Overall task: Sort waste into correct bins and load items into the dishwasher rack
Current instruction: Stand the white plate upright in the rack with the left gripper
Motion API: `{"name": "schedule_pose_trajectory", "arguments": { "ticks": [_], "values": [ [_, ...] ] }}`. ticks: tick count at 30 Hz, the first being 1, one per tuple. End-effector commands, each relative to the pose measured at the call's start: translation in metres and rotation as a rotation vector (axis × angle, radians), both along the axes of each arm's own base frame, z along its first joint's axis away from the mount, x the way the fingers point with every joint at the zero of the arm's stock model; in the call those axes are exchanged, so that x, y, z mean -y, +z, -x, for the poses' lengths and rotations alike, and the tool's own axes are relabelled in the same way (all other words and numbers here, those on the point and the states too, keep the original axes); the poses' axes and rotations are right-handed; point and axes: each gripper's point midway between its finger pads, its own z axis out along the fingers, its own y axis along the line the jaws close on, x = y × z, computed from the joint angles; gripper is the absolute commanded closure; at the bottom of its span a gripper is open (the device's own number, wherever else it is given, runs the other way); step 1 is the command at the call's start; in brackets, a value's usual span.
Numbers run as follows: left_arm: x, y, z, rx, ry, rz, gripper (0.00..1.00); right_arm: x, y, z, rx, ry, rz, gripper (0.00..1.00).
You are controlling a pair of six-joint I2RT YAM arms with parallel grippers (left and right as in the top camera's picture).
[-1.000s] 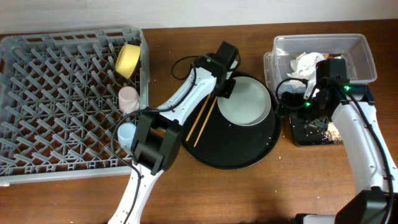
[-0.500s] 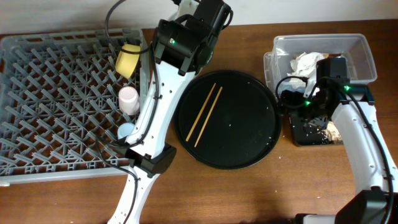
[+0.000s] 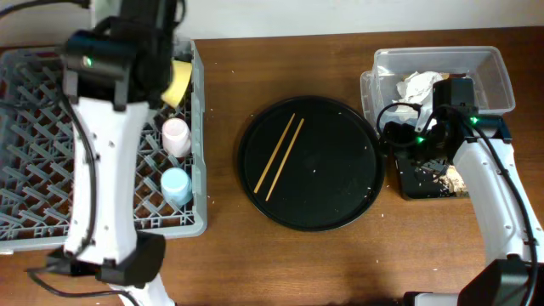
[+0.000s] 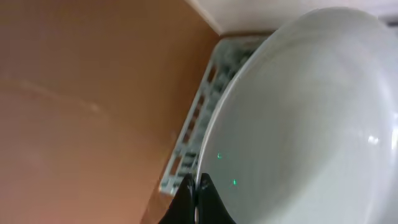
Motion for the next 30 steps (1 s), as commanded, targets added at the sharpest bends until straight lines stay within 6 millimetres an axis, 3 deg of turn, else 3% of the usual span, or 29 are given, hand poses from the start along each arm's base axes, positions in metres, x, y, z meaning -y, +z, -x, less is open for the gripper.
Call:
{"name": "schedule_pose_trajectory", "arguments": {
  "ticks": [1,4,8,12,17,25,30],
  "values": [
    [-0.033,-0.024,-0.014,0.041,0.142,-0.002,1.0,0.0,-0.003,0.001,-0.009,-0.003,-0.004,0.01],
    [-0.041,-0.042,-0.034,0.015,0.16,-0.122,1.0,0.0,-0.003,0.001,-0.008,-0.003,-0.003,0.02],
    [-0.035,-0.091,-0.074,-0.043,0.08,-0.187,1.0,0.001,-0.003,-0.001,-0.003,-0.003,-0.002,0.01],
    [-0.049,-0.096,-0.1,0.07,0.097,-0.214,1.0,0.001,-0.003,-0.001,-0.003,-0.002,-0.002,0.02],
    [-0.054,-0.093,-0.119,0.158,0.067,-0.166,1.0,0.001,-0.003,-0.001,-0.003,-0.003,-0.002,0.02],
    [-0.056,-0.145,-0.137,0.057,0.081,-0.196,1.0,0.0,-0.004,0.003,-0.019,-0.003,-0.004,0.01],
    [-0.065,-0.145,-0.137,0.066,0.107,-0.203,1.0,0.0,-0.004,0.003,-0.019,-0.002,-0.004,0.02]
  ]
}}
